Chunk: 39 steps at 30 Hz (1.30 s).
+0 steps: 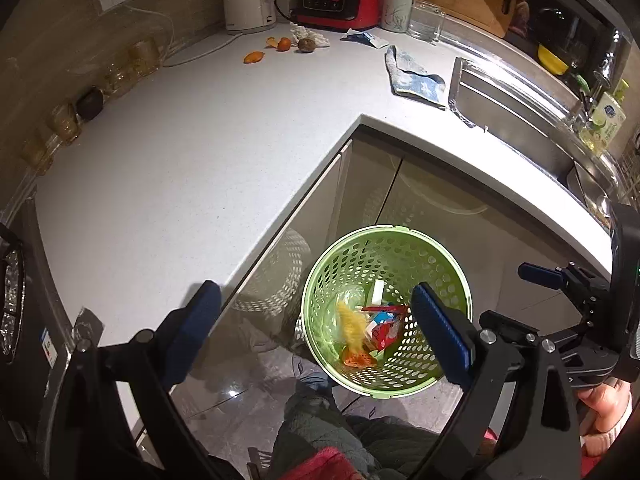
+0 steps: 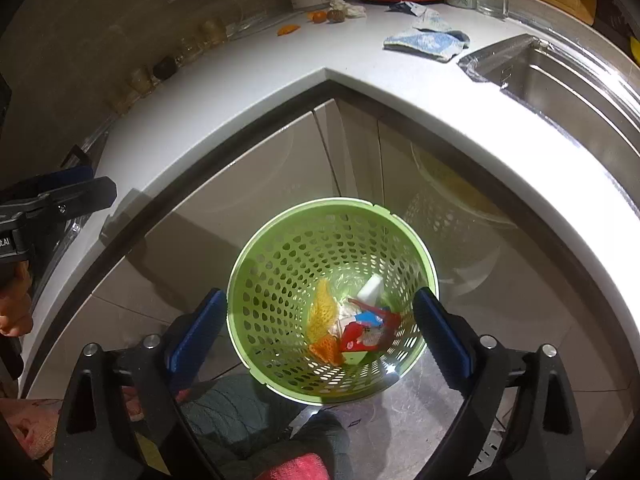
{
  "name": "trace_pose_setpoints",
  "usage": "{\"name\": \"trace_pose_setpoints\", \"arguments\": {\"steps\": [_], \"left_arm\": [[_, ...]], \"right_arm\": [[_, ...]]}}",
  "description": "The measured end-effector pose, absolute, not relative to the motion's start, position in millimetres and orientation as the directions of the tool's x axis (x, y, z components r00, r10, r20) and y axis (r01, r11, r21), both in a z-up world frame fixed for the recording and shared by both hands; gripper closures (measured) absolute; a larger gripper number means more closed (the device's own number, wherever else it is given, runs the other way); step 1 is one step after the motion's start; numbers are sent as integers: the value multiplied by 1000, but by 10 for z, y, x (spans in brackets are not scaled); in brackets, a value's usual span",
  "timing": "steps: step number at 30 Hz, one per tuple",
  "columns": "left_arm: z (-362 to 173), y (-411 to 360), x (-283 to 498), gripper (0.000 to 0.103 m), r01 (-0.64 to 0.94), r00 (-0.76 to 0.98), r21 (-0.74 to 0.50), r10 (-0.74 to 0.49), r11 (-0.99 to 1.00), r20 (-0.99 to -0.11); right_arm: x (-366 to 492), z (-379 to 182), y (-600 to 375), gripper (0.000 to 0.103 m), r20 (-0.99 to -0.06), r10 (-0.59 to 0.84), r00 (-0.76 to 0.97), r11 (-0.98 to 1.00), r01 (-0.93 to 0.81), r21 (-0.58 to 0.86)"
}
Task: Collect trash
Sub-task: 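Open the left tool over the basket while the right tool releases the yellow mesh, then move both tools back to the counter and grasp the orange peel with the left tool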
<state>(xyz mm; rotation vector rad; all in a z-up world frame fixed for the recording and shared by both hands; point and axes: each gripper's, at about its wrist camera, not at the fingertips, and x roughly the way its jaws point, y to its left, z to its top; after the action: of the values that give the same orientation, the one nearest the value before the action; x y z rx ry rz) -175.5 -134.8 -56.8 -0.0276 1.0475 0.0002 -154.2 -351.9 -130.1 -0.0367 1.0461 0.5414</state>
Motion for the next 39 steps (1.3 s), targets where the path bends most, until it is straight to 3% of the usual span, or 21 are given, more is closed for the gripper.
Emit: {"name": "trace_pose_setpoints", "arguments": {"steps": [10,18,27,39], "left_arm": [[-142,-1135,-1585,8,-52,580,-16,18,999,-814],[43,-837,-786,8,-62,649,-16,28,998,-760],[-219,-430,486,8,-15,634,-12,1,1000,-774],[-914,-81,1987,8,26,591,-68,-70,997,-804]], "right_arm": [[-1360,-758,-3568,2,-778,416,472,880,-425,213],[-814,-387,-3390,2,-742,391,544,897,-405,176],[302,-283,-2910,2,-721,382,578,905,-393,164],[1898,-743,-2286,2,-754,371,542,918,-337,210]]}}
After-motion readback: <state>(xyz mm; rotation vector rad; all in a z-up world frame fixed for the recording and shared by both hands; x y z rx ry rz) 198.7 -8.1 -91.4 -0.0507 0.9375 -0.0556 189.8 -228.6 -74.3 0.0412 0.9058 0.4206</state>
